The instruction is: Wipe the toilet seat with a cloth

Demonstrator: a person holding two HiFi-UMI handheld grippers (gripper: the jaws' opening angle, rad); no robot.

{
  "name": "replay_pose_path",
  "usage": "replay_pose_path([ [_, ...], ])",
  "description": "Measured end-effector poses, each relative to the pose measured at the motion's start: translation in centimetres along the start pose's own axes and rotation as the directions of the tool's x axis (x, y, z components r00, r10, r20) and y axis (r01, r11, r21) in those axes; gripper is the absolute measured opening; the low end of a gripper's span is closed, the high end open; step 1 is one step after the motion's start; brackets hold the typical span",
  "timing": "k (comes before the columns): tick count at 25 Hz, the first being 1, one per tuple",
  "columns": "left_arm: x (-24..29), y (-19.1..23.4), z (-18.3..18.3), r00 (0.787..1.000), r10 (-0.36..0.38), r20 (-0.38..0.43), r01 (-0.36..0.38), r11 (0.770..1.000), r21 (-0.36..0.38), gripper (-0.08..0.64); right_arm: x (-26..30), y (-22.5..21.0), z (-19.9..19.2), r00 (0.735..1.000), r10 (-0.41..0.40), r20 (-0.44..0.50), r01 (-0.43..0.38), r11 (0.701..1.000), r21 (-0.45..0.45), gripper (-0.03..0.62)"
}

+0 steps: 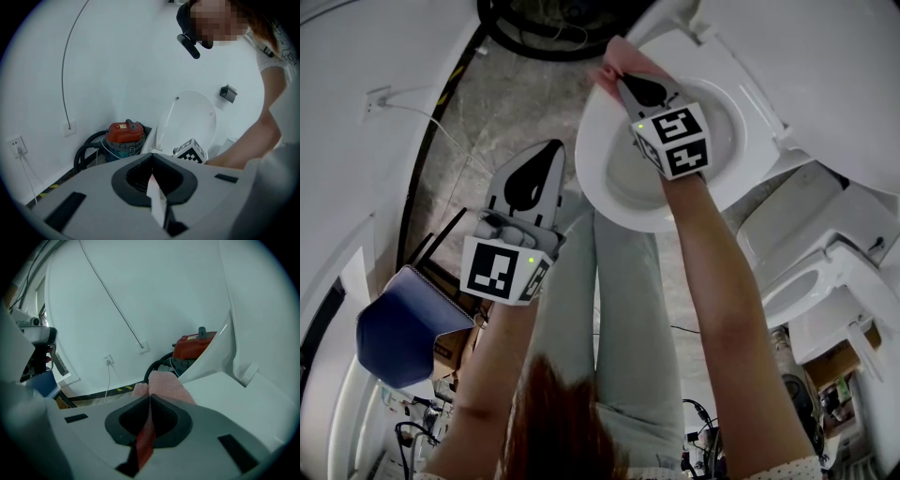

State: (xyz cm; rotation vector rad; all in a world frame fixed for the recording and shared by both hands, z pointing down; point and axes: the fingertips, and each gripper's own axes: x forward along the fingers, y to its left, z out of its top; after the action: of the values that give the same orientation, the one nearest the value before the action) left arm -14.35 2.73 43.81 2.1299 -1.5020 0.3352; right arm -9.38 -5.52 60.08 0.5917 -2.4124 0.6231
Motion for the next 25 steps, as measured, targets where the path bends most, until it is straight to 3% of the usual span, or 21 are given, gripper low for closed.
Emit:
replay_pose_path([
  [9,0.4,-0.1,0.4,1.0,-0.01,0.004,0.01,1.0,0.003,0.005,-0.2,-1.7,0.6,1.0,-0.027,0.017,0.026,0.999,0.02,0.018],
  [25,0.8,-0.7,0.7,1.0,-0.025,-0.001,0.025,1.0,0.018,0.005,-1.5,-4.8,0.9,0.991,-0.113,0.07,0.1,0.982,0.161,0.017],
])
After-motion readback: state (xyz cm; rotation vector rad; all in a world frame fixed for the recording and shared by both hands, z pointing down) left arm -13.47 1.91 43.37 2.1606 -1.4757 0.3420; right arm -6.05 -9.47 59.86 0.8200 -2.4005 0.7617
